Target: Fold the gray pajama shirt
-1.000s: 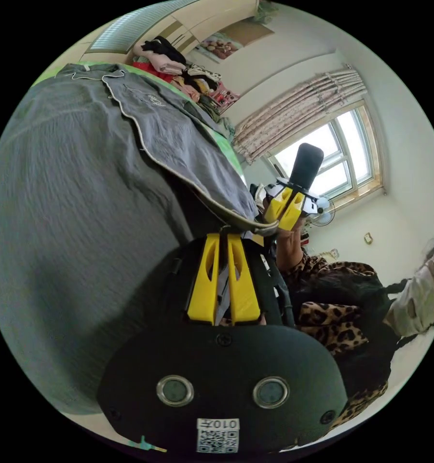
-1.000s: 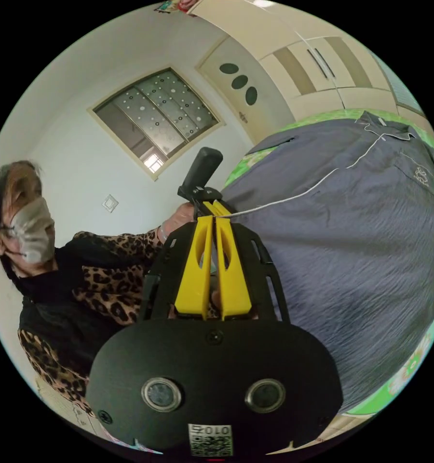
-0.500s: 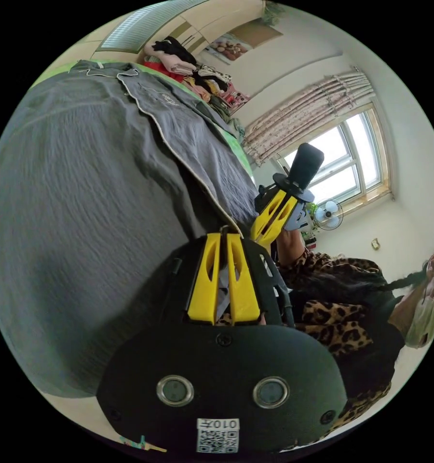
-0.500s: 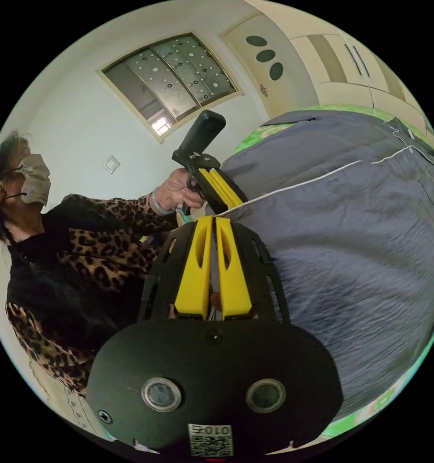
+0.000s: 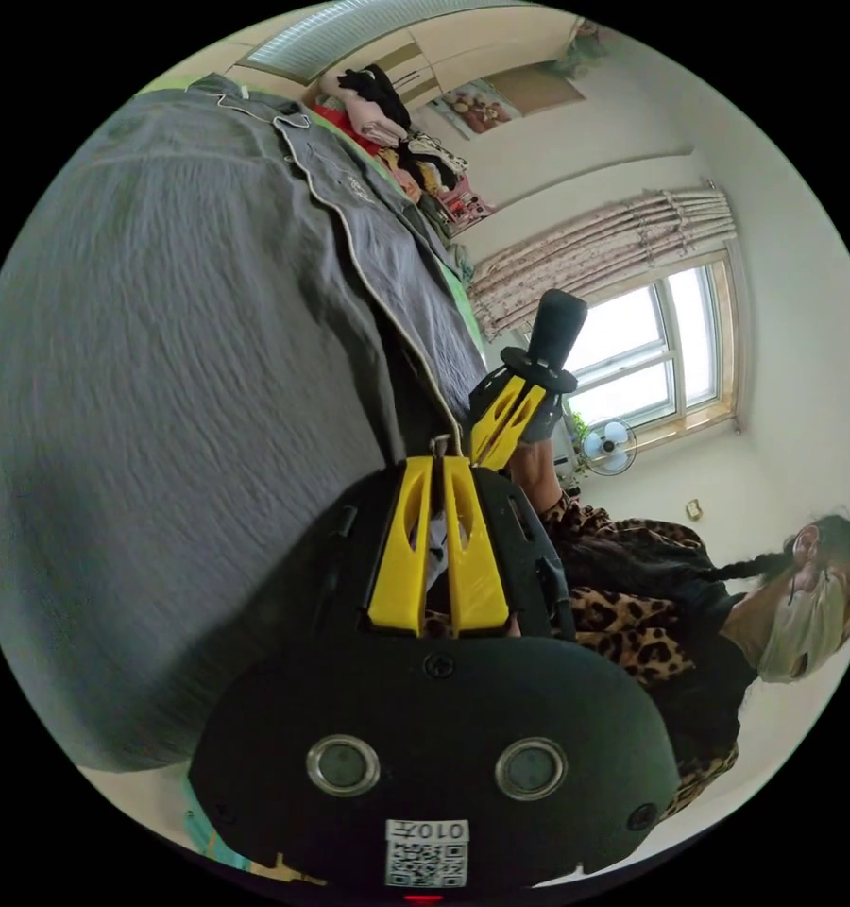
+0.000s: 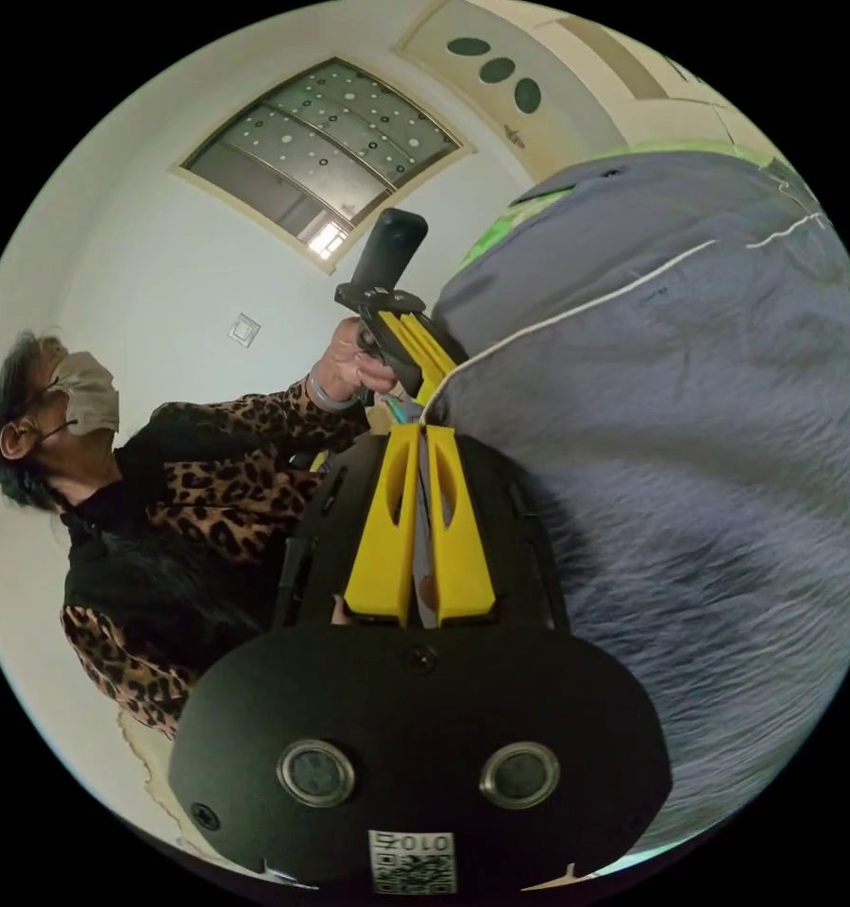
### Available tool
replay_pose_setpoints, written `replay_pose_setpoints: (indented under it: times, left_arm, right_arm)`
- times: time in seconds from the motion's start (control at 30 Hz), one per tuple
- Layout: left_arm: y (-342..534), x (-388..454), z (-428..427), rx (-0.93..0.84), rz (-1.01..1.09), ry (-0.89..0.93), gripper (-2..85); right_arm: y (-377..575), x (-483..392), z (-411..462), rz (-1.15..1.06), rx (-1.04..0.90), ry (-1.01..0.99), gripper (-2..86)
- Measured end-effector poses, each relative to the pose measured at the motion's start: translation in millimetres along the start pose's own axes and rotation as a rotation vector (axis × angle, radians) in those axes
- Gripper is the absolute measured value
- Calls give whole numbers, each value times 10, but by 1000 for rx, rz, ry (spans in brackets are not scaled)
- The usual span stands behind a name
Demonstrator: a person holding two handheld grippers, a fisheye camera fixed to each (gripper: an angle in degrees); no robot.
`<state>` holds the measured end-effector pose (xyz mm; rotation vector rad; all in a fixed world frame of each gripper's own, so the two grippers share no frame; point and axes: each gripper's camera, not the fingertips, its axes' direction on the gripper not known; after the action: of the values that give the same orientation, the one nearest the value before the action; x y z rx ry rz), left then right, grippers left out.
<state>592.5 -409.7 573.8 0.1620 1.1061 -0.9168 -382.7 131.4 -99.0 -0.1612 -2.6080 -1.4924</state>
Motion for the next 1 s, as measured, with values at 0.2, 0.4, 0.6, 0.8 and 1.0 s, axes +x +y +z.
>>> replay_pose_setpoints:
  times: [0.2, 0.4, 0.6, 0.8, 1.0]
  left_arm:
    - [198, 45, -76, 39, 67, -42, 4]
    - [586, 275, -260, 88, 291, -101, 5]
    - [799, 361, -492, 152, 360, -127, 6]
    - [776, 179, -385, 165, 337, 11, 4]
    - [728, 173, -390, 138, 350, 2, 4]
  right_arm:
    - [-118, 34, 77, 30, -97, 54, 38]
    - [-125, 49, 37, 21, -108, 38, 38]
    - [-104, 39, 0, 18, -110, 31, 33]
    - [130, -139, -282, -139, 71, -94, 17]
    - [514, -292, -874, -292, 420, -273, 13]
